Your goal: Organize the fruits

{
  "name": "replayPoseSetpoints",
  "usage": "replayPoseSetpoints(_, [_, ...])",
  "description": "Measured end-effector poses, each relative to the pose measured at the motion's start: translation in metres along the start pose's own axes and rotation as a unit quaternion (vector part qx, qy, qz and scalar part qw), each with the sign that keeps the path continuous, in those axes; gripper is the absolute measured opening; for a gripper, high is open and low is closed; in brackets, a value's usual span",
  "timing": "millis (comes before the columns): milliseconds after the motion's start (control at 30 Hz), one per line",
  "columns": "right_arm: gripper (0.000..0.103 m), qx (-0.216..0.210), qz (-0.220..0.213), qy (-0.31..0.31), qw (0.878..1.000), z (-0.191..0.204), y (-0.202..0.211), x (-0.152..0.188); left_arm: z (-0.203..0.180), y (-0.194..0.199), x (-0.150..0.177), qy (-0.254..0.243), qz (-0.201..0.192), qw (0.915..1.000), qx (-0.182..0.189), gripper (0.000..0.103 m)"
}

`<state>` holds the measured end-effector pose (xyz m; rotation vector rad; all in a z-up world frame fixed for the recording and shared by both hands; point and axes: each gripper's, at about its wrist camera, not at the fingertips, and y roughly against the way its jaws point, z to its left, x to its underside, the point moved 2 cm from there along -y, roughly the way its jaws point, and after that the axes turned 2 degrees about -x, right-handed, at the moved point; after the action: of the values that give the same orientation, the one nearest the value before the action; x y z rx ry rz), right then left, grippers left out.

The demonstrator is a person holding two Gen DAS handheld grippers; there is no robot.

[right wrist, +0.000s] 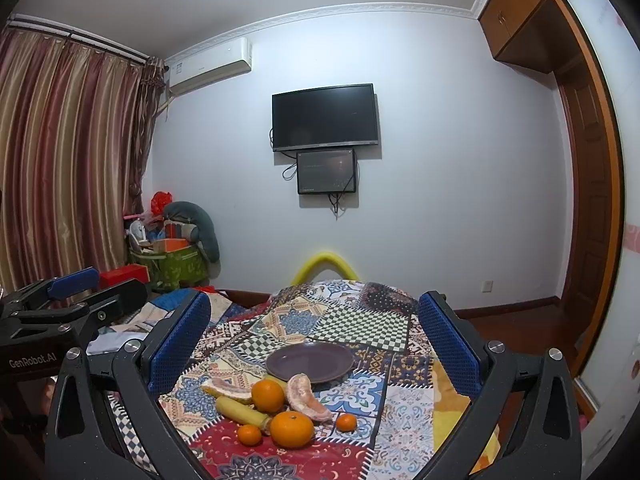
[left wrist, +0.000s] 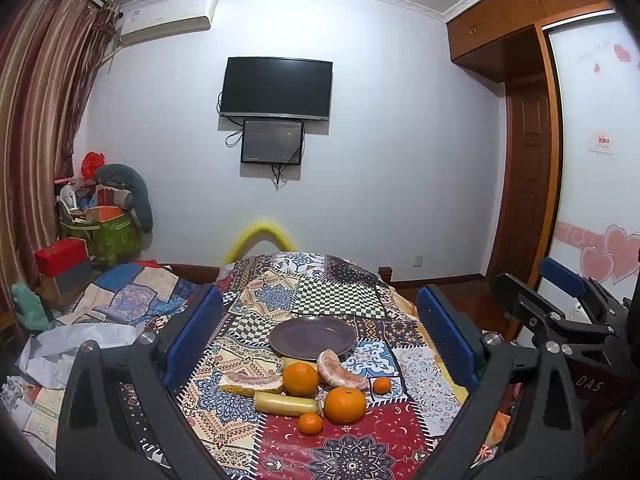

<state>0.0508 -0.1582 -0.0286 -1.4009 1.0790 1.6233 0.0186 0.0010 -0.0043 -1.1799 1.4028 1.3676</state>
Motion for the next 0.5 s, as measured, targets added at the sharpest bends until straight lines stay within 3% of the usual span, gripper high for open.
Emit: replayPoseSetpoints(500, [0.103,-0.003,-0.001,-0.002,1.000,-0.0002,0.0017,-0.0045,-0.0001,0.0028,-0.0021,0.001,-0.003,1.0000,0.005,0.099])
